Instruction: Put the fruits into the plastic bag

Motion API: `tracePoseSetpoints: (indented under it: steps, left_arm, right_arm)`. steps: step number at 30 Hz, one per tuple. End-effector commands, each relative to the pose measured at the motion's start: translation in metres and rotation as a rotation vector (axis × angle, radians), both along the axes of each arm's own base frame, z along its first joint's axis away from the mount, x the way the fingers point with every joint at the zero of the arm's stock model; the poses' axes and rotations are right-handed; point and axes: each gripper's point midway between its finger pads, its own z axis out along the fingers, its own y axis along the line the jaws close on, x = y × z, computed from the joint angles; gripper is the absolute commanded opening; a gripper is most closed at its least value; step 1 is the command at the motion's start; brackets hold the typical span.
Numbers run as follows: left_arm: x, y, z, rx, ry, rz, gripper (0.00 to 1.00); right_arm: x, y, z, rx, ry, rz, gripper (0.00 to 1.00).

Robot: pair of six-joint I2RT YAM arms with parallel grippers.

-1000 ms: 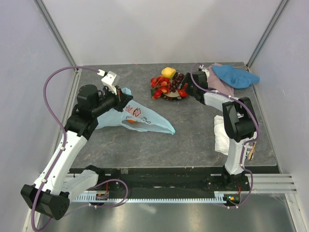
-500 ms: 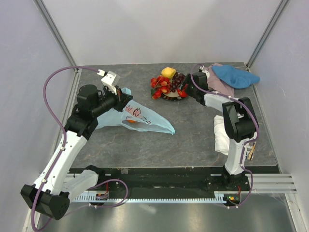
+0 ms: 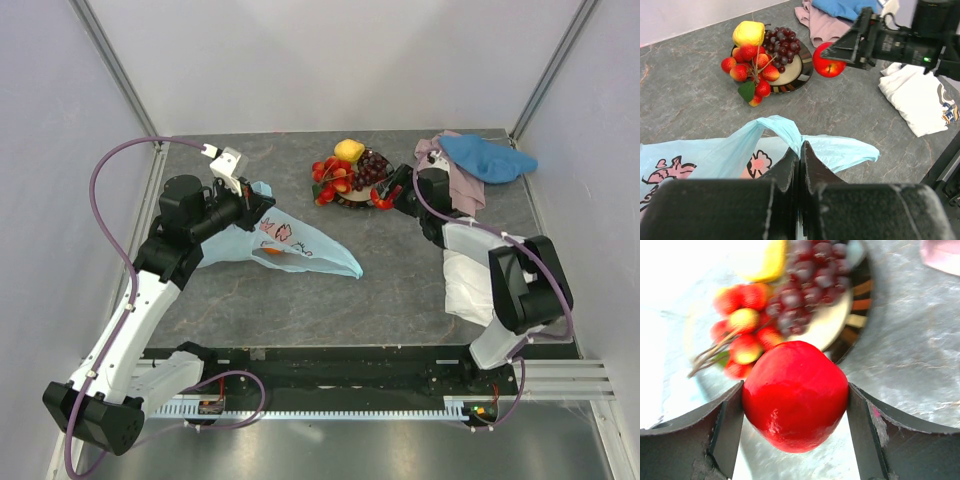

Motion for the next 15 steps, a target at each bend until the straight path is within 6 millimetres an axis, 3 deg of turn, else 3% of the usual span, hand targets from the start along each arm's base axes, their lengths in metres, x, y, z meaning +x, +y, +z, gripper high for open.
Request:
tracePoseSetpoints:
  steps: [1,6,9,12,15]
  left_arm:
    - [0.0,0.001,0.025,-0.009,-0.068,-0.007,0.02]
    - [0.0,0.0,0.023,-0.009,-0.063,-0.007,0.01]
    - [0.001,0.001,0.023,-0.008,-0.065,-0.006,0.02]
    - [0.0,0.001,0.023,-0.008,-0.067,-0.004,0.02]
    - [0.0,0.001,0.023,-0.005,-0.067,-0.002,0.01]
  right_arm:
    - [-0.017,0.026,0.08,0.14,-0.287,0.165,0.55]
    - [-0.059,0.07,0.139,0.145,-0.498,0.414,0.54]
    - [-0.091,0.104,0.161,0.121,-0.587,0.59,0.53]
    - [-0.123,0.135,0.172,0.107,-0.639,0.753,0.54]
    - [-0.154,0.166,0.169,0.105,-0.63,0.91,0.53]
